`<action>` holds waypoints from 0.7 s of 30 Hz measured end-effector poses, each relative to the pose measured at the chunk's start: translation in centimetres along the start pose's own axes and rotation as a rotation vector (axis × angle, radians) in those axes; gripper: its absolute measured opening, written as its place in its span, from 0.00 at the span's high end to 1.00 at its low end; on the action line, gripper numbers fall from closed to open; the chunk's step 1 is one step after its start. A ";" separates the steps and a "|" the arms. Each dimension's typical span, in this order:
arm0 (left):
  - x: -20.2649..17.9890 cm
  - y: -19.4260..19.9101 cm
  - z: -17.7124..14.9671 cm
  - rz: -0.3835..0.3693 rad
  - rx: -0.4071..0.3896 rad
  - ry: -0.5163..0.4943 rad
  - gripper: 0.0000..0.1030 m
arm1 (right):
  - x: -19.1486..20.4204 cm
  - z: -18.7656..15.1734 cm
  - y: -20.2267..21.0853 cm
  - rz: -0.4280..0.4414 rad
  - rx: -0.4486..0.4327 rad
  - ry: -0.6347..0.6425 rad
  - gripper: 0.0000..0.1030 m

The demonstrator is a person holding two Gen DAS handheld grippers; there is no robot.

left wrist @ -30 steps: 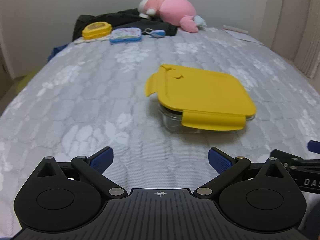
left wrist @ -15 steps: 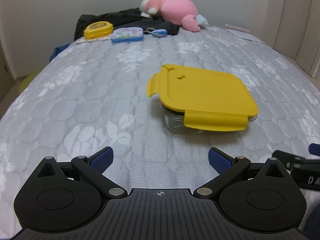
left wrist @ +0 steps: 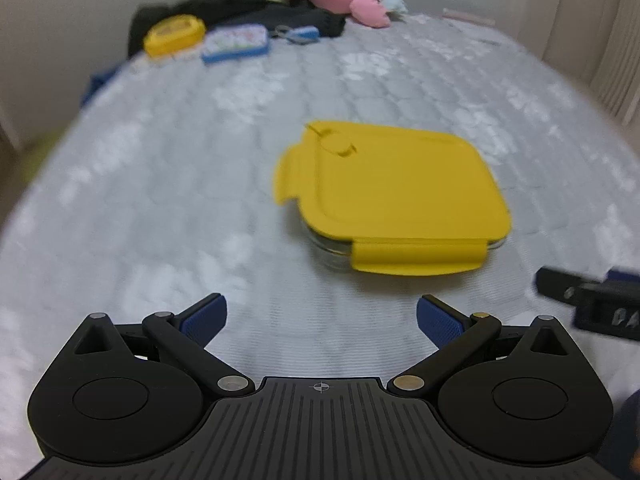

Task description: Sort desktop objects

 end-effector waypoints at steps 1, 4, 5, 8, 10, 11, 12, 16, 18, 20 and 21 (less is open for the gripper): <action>0.4 -0.9 -0.4 -0.023 0.006 0.039 0.00 | -0.2 -0.4 -0.6 -0.003 0.002 -0.011 0.00; 2.0 -2.8 -1.1 -0.056 0.000 0.141 0.00 | -1.1 -1.7 -2.2 0.009 0.017 -0.067 0.00; 2.3 -2.9 -1.0 -0.056 0.001 0.164 0.00 | -1.3 -2.0 -2.5 0.013 0.020 -0.082 0.00; 2.9 -2.1 -0.3 -0.059 -0.052 0.191 0.00 | -1.7 -2.3 -2.8 -0.001 0.007 -0.096 0.00; 2.7 -1.6 -0.2 -0.040 -0.086 0.158 0.00 | -1.6 -2.1 -2.6 -0.020 -0.021 -0.079 0.00; 2.5 -1.5 -0.3 -0.028 -0.095 0.136 0.00 | -1.4 -2.0 -2.5 -0.029 -0.034 -0.063 0.00; 2.3 -1.5 -0.4 -0.018 -0.090 0.115 0.00 | -1.2 -1.9 -2.4 -0.035 -0.041 -0.043 0.00; 1.4 -1.5 -0.7 -0.021 -0.086 0.061 0.00 | -0.1 -2.1 -2.5 -0.046 -0.033 0.024 0.00; 1.1 -1.3 -0.8 -0.014 -0.097 0.038 0.00 | 0.3 -2.1 -2.5 -0.044 -0.032 0.038 0.00; 0.9 -1.2 -0.8 -0.007 -0.105 0.026 0.00 | 0.5 -2.0 -2.4 -0.047 -0.038 0.045 0.00; 0.9 -1.2 -0.9 -0.005 -0.107 0.023 0.00 | 0.5 -2.0 -2.3 -0.049 -0.041 0.047 0.00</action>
Point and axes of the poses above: each gripper's, at about its wrist camera, not at the fingertips, and y roughly against the way its jaws point, x to its left, z to its top, the point moved 7 cm from there along -y, roughly the way its jaws point, and after that the axes turned 9 degrees about y, right-handed, at the moved point
